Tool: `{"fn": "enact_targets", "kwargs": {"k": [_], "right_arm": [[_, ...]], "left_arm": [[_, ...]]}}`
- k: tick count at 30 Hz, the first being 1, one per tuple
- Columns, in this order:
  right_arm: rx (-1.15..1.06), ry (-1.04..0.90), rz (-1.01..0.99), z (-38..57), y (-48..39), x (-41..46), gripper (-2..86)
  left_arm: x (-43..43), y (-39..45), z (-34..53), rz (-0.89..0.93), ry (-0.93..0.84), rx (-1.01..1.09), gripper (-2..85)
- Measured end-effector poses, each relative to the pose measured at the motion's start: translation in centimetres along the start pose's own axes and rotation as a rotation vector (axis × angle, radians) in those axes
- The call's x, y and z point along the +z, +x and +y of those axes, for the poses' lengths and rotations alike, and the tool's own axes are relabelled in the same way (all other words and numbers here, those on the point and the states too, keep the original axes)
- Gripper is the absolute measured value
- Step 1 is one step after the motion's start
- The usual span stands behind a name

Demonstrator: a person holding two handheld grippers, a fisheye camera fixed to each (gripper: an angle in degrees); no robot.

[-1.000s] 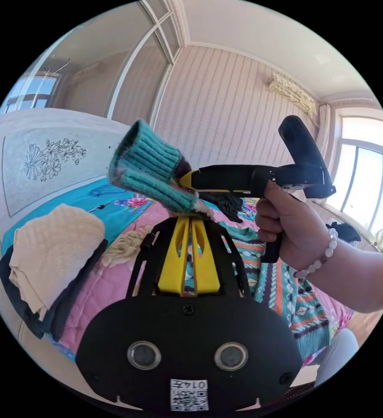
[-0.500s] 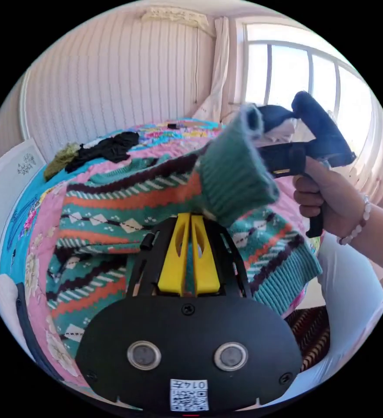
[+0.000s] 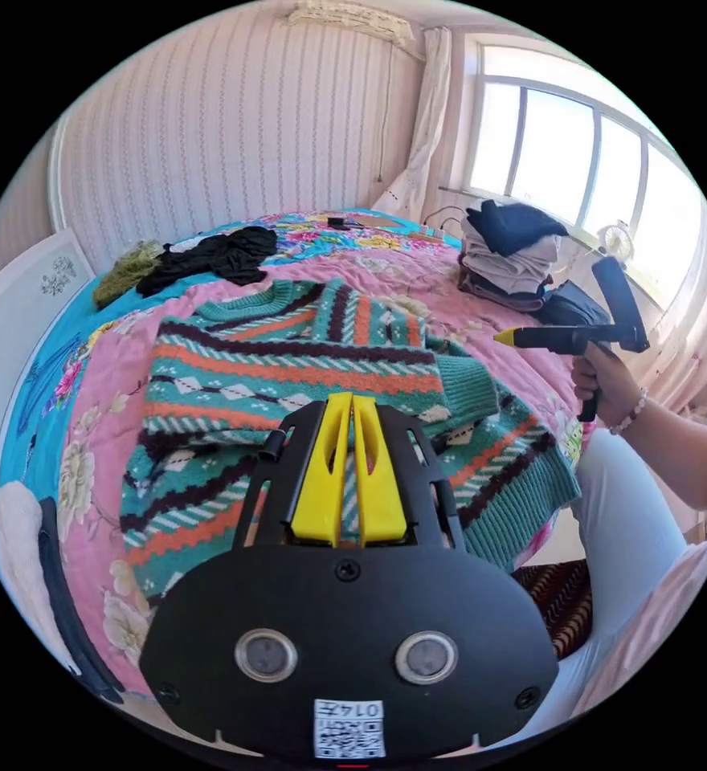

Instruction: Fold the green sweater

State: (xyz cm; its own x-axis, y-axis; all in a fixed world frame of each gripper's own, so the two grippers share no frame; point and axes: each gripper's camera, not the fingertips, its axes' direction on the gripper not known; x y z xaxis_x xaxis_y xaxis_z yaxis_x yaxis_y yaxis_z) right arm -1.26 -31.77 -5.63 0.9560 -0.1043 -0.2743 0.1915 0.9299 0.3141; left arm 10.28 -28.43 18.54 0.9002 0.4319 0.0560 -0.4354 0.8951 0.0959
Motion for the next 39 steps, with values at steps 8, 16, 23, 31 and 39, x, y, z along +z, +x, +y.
{"fn": "enact_targets", "kwargs": {"k": [8,16,23,31,39], "right_arm": [[-0.122,-0.142,0.026,-10.3,2.9,5.1,8.9],[-0.060,-0.266,0.045,-20.0,8.2,12.3,12.6],[-0.016,-0.447,0.036,-22.0,10.5,18.0,15.1],[-0.078,-0.325,-0.068,-23.1,9.3,12.9,4.7],[-0.285,-0.120,-0.171,-16.8,4.0,0.7,4.6]], "left_arm": [[1.2,-14.0,-5.1,-0.244,0.057,-0.146,6.3],[11.0,-21.4,-10.8,-0.139,-0.168,-0.210,10.9],[15.9,-23.9,-11.1,-0.170,-0.281,-0.220,12.6],[9.4,-23.7,-13.0,-0.114,-0.074,-0.232,4.8],[-3.8,-20.2,-4.4,0.094,0.201,-0.099,4.9]]}}
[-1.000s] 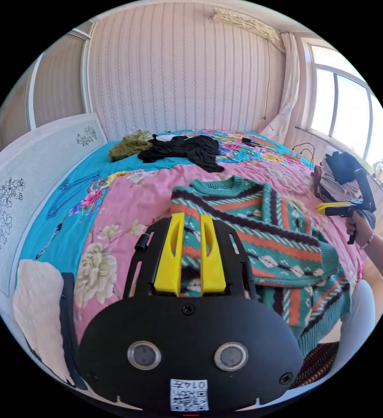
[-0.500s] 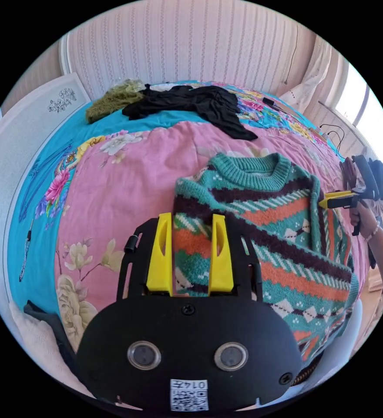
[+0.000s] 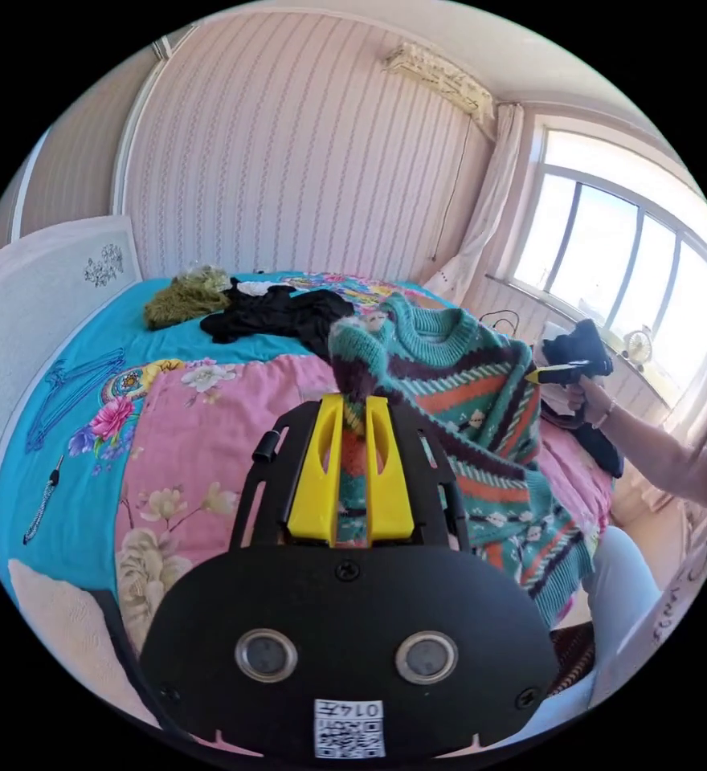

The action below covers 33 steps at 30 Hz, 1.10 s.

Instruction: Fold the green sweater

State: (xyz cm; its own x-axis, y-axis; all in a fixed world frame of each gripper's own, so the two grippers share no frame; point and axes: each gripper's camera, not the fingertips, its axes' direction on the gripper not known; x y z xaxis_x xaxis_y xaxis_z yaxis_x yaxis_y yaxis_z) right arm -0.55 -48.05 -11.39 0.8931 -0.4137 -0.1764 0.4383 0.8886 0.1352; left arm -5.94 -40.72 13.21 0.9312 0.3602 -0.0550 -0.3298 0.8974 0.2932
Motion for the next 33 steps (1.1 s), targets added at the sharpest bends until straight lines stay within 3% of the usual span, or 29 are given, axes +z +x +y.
{"fn": "enact_targets", "kwargs": {"k": [3,7,12,15,20,25,27,30,33], "right_arm": [[-0.117,-0.004,-0.036,5.8,-5.2,-0.6,5.1],[-0.088,-0.120,-0.067,12.2,-9.6,1.1,5.8],[-0.009,-0.386,0.119,19.6,-14.2,4.4,7.1],[0.055,-0.396,0.220,21.6,-16.4,3.3,5.3],[-0.069,-0.217,0.192,18.7,-23.7,3.1,1.1],[-0.258,-0.227,0.250,11.3,-31.3,11.3,-0.1],[-0.296,-0.288,0.350,8.4,-33.7,16.4,-0.3],[-0.246,-0.534,0.408,7.4,-33.5,24.6,-0.4],[-0.283,-0.538,0.472,7.8,-34.7,26.8,-0.5]], "left_arm": [[-3.7,1.4,6.6,0.072,-0.024,0.008,5.0],[-5.7,3.1,15.4,0.039,-0.169,-0.077,5.1],[-8.3,6.2,22.3,-0.070,-0.331,-0.106,1.8],[-11.3,8.2,23.4,-0.164,-0.323,-0.095,-0.5],[-10.5,15.5,21.3,-0.110,-0.202,0.028,-0.9],[-2.0,22.5,20.7,0.032,-0.322,0.033,-1.0],[-0.2,24.3,21.1,0.007,-0.285,0.037,-1.0],[5.2,26.2,23.2,-0.074,-0.465,0.114,-1.0],[5.6,27.0,24.9,-0.110,-0.344,0.111,-1.0]]}}
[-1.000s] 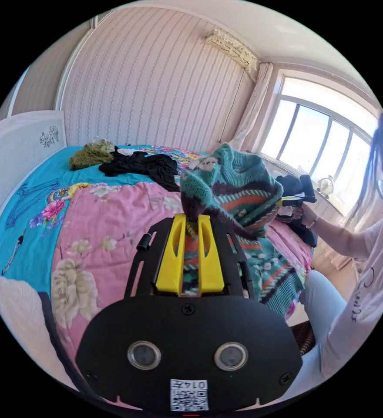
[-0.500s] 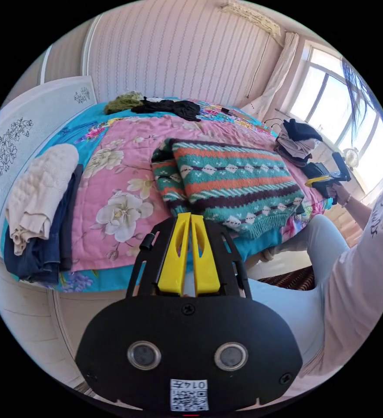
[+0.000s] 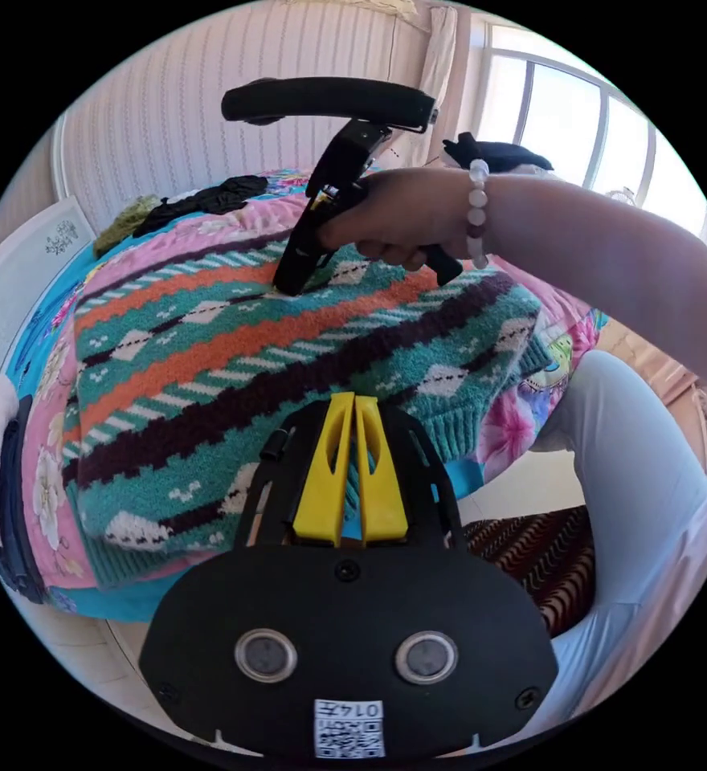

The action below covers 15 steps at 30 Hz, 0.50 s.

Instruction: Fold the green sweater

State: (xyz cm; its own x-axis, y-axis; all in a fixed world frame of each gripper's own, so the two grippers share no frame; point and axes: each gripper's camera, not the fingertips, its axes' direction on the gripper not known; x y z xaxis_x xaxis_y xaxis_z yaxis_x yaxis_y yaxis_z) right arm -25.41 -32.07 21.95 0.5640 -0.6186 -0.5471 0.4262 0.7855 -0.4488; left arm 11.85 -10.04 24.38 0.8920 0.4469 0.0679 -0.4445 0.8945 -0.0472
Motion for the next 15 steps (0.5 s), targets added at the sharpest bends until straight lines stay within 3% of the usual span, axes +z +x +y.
{"fn": "enact_targets", "kwargs": {"k": [5,7,9,10,12,15], "right_arm": [[-0.033,-0.024,-0.035,0.5,-1.0,-1.4,-0.6],[-0.036,0.026,0.006,1.2,-1.5,-3.7,-0.6],[0.027,0.154,0.069,1.7,-1.7,-5.5,-0.5],[0.037,0.152,0.068,1.6,-1.7,-5.0,-0.5],[0.054,0.040,0.032,0.8,-1.7,-0.1,-0.5],[0.076,0.080,0.041,1.9,-1.9,0.1,-0.5]], "left_arm": [[-1.1,0.8,-1.0,0.059,-0.045,0.015,-1.0],[-2.7,2.5,-1.3,0.035,0.039,0.086,-1.0],[-0.3,4.1,-1.0,0.049,-0.090,0.156,-1.0],[1.9,4.8,-0.3,0.066,-0.152,0.160,-1.0],[2.1,4.8,0.2,0.074,-0.081,0.105,-1.0],[2.4,5.5,0.2,0.081,-0.081,0.095,-1.0]]}}
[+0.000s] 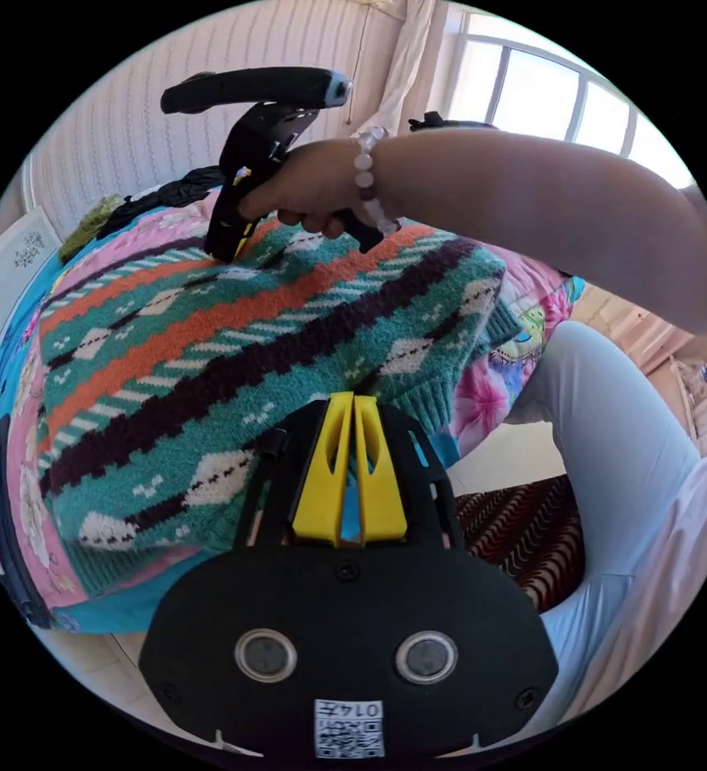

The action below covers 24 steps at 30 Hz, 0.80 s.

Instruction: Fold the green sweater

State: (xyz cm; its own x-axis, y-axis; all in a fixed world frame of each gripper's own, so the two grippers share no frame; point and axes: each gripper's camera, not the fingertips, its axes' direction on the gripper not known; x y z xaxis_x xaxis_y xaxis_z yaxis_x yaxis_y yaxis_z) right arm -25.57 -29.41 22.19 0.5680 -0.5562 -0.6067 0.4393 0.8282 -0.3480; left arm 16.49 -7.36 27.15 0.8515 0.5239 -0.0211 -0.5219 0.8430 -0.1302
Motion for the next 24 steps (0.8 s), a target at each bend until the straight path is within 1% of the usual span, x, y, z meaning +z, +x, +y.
{"fn": "enact_targets", "kwargs": {"k": [4,7,10,12,13,15,17,19,21,24], "right_arm": [[0.046,0.046,-0.034,2.3,0.7,-0.4,-0.7],[0.073,0.118,-0.074,6.1,1.6,-3.0,-0.7],[0.154,0.188,-0.066,12.6,3.1,-5.7,-0.1],[0.225,0.190,-0.082,18.6,4.4,-6.4,3.3],[0.244,0.183,-0.091,20.2,4.8,-6.4,5.2],[0.342,0.160,-0.149,26.4,6.3,-6.0,12.0],[0.424,0.146,-0.212,30.8,7.3,-5.3,15.1],[0.511,0.161,-0.276,34.7,8.1,-4.3,15.8],[0.620,0.223,-0.359,38.9,8.9,-3.0,16.0],[0.654,0.279,-0.408,41.7,9.7,-1.8,16.4]], "left_arm": [[-0.7,0.8,-0.5,0.022,0.010,-0.023,-1.0],[-2.9,0.8,-1.1,0.078,0.086,-0.048,-0.9],[-4.6,1.1,-2.3,0.031,0.128,-0.033,-0.8],[-5.3,1.3,-3.2,-0.013,0.164,-0.021,-0.7],[-5.5,1.4,-4.0,-0.037,0.188,-0.014,-0.5],[-5.3,1.8,-5.6,-0.052,0.198,0.004,0.1],[-4.8,2.5,-7.7,-0.050,0.199,0.042,1.5],[-4.0,3.7,-11.1,-0.043,0.231,0.075,4.7],[-3.0,4.6,-14.1,-0.009,0.247,0.093,7.0],[-0.4,6.6,-19.9,0.050,0.207,0.148,9.1]]}}
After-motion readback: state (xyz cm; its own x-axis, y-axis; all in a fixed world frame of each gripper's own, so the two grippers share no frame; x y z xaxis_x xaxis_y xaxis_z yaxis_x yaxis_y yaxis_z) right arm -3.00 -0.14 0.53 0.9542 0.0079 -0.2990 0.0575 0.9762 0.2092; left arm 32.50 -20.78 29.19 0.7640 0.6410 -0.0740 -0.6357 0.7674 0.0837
